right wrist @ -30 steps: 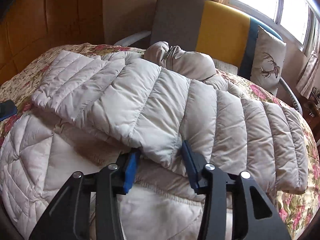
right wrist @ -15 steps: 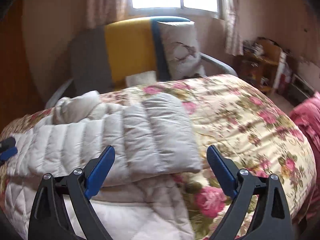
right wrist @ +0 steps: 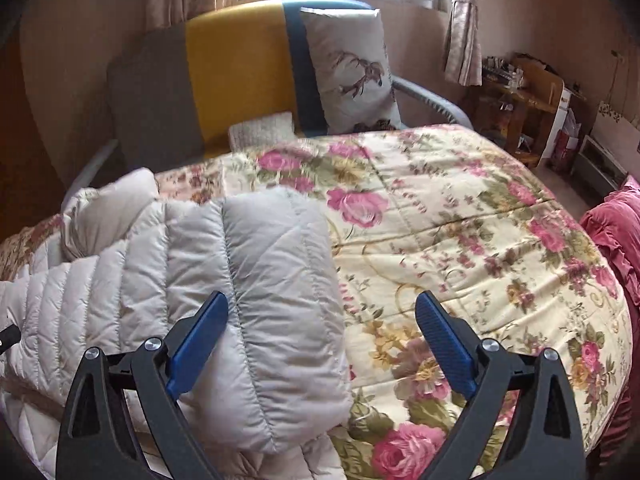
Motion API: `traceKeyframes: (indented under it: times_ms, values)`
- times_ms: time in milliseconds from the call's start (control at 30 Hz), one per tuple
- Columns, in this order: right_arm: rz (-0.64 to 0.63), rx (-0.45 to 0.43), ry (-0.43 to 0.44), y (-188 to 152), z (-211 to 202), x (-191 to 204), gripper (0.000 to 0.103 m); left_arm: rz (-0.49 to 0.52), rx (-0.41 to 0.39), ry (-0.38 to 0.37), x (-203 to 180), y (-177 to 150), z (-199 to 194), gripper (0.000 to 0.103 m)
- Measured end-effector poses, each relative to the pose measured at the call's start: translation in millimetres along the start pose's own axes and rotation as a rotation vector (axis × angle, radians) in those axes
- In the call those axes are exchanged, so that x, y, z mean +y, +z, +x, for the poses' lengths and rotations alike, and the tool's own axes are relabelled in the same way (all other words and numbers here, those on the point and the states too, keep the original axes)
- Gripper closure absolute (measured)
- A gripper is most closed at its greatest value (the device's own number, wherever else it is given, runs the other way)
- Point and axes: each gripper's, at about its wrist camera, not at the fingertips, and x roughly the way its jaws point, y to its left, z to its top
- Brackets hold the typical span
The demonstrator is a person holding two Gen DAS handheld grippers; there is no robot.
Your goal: Fold large clothes
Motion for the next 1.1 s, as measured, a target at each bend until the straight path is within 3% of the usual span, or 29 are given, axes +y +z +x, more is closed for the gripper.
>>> traceKeyframes:
  times_ms: [167, 300, 367, 400, 500, 567, 633, 667, 733, 933, 1000, 1067, 1100]
  values:
    - [0.075, 0.11, -0.024, -13, 48, -14, 0.005, 0.037, -0.009, 0.004, -2, -12, 18, 0.093]
    - [0.074, 0.12, -0.044, -10, 39, -19, 0.004, 0.084, -0.03, 0.026, -7, -20, 21, 0.093]
    - [0.057, 0.042, -0.089, -5, 12, -15, 0.004, 0.068, -0.039, 0.011, -4, -21, 15, 0.093]
    - [0.049, -0.016, -0.07, -3, -3, -12, 0.003, 0.055, -0.051, 0.001, -2, -21, 11, 0.091]
    - [-0.028, -0.129, -0.047, 5, -25, 6, 0.003, 0.041, -0.062, -0.009, -1, -21, 11, 0.078]
    - [-0.079, -0.1, -0.077, 9, -10, 16, 0.003, 0.051, -0.061, 0.005, -4, -19, 15, 0.078]
    - [-0.087, -0.024, -0.205, 7, 19, 13, 0.004, 0.063, -0.06, 0.019, -5, -19, 18, 0.077]
    - [-0.053, 0.003, -0.198, 4, 32, 4, 0.002, 0.067, -0.056, 0.019, -4, -19, 21, 0.077]
    - [0.049, 0.066, -0.099, -2, 51, -14, 0.002, 0.082, -0.041, 0.012, -5, -20, 28, 0.077]
    - [0.057, 0.071, -0.099, 1, 36, -19, 0.002, 0.097, -0.037, 0.008, -4, -18, 34, 0.077]
    - [0.107, 0.041, -0.061, -2, 5, -29, 0.002, 0.075, -0.036, -0.029, 0, -19, 21, 0.064]
    - [0.135, -0.012, 0.066, -14, -35, -39, 0.002, 0.048, -0.045, -0.072, 4, -23, -2, 0.032]
    - [0.132, -0.032, 0.113, -22, -55, -41, 0.002, 0.042, -0.063, -0.084, 5, -27, -15, 0.027]
